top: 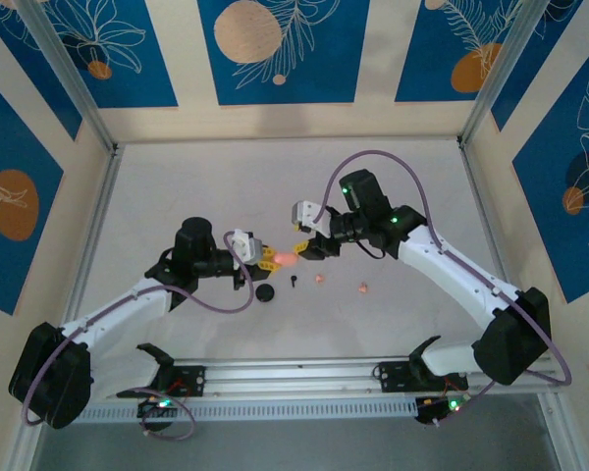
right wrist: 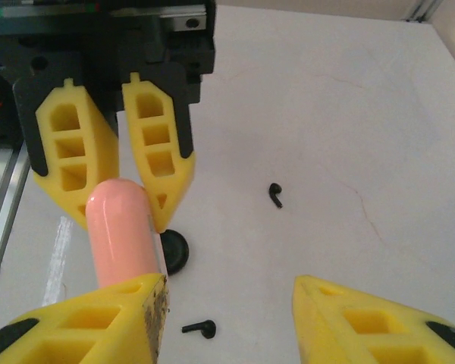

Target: Insert wireless bluetooth earbuds into charging case

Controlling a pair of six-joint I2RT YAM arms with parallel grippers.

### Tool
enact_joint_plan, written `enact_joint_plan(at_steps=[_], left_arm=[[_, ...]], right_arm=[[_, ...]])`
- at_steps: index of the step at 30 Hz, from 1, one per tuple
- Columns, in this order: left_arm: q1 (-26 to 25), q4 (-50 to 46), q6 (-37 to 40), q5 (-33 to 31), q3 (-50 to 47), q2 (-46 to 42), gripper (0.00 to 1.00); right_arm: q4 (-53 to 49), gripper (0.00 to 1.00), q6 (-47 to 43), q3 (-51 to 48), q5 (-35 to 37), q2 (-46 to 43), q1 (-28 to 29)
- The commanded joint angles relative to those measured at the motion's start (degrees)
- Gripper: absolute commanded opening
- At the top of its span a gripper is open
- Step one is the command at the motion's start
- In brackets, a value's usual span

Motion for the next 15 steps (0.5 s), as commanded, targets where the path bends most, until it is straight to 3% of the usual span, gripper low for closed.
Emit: enact_joint_plan(at_steps=[1,9,15], left_arm=[[-0.4,1.5,0.2,-1.8,0.7,-1.6,0.17],[-0.5,9.9,2.2,-15.3,-4.5,-5.0,0.15],[-0.5,16.4,5.1,-22.9,-7.8,-5.3,0.14]], right_arm=[[1.7,0.48,5.6,-1.4,-4.6,-2.9,-1.2],[6.2,0.5,44.1,-0.5,-1.4,-1.6,-2.1],[4.6,0.5,61.1,1.2,1.7,0.1,-1.7]])
